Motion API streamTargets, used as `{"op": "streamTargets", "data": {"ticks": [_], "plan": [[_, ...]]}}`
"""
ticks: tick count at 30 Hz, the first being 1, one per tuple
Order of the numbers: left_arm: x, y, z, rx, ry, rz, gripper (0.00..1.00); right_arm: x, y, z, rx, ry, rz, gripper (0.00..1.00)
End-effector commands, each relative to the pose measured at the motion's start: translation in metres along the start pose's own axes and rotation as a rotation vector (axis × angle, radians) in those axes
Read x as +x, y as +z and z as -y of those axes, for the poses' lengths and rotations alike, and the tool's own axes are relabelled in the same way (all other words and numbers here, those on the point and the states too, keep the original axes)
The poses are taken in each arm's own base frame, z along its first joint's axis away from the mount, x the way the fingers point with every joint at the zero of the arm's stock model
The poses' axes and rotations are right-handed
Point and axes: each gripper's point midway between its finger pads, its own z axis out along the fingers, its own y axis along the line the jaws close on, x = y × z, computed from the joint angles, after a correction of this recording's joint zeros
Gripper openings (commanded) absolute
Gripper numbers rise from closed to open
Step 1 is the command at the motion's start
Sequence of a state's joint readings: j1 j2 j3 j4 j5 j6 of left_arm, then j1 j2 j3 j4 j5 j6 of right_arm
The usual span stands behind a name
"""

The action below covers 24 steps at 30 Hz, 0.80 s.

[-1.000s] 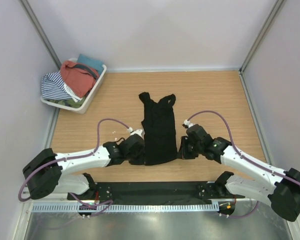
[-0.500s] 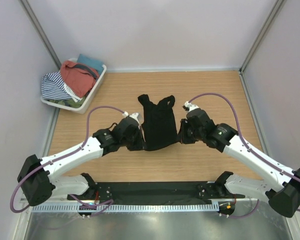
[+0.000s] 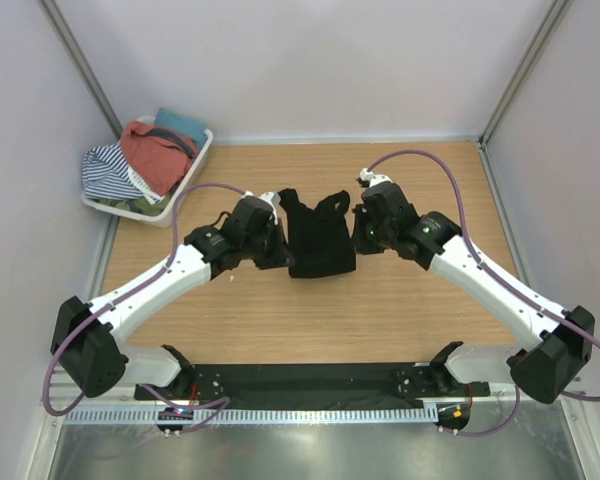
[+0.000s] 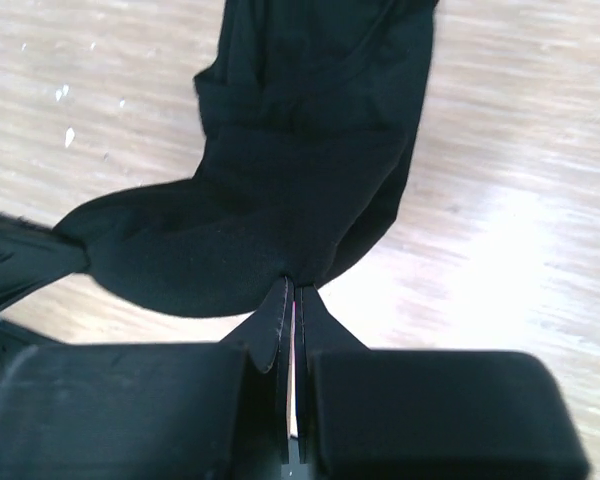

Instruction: Fold and stack the tank tops

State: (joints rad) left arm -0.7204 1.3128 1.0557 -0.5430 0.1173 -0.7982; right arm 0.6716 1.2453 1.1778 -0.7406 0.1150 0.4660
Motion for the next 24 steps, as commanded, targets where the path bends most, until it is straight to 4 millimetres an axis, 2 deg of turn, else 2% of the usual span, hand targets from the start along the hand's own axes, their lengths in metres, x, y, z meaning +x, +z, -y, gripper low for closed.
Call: {"op": "streamTargets", "data": {"ticks": [1, 2, 6, 11, 12, 24], "plan": [[-0.019, -0.003, 0.007, 0.023, 0.021, 0.013, 0.00, -0.030, 0.004, 0.006, 0.019, -0.006, 0.056, 0.01], [-0.025, 0.002, 0.000, -0.004, 0.008, 0.023, 0.00, -0.035, 0.009, 0.008, 0.025, 0.001, 0.053, 0.01], [-0.046, 0.011, -0.001, -0.013, -0.002, 0.056, 0.00, -0.057, 0.020, 0.023, 0.030, 0.041, 0.068, 0.01], [-0.066, 0.024, -0.007, -0.030, -0.012, 0.058, 0.00, -0.078, 0.031, 0.029, 0.014, 0.057, 0.074, 0.01], [-0.075, 0.024, -0.007, -0.029, -0.019, 0.073, 0.00, -0.080, 0.038, 0.033, 0.026, 0.062, 0.062, 0.01], [-0.136, 0.046, -0.016, -0.050, -0.062, 0.150, 0.00, -0.128, 0.072, 0.034, -0.004, 0.105, 0.072, 0.01]]}}
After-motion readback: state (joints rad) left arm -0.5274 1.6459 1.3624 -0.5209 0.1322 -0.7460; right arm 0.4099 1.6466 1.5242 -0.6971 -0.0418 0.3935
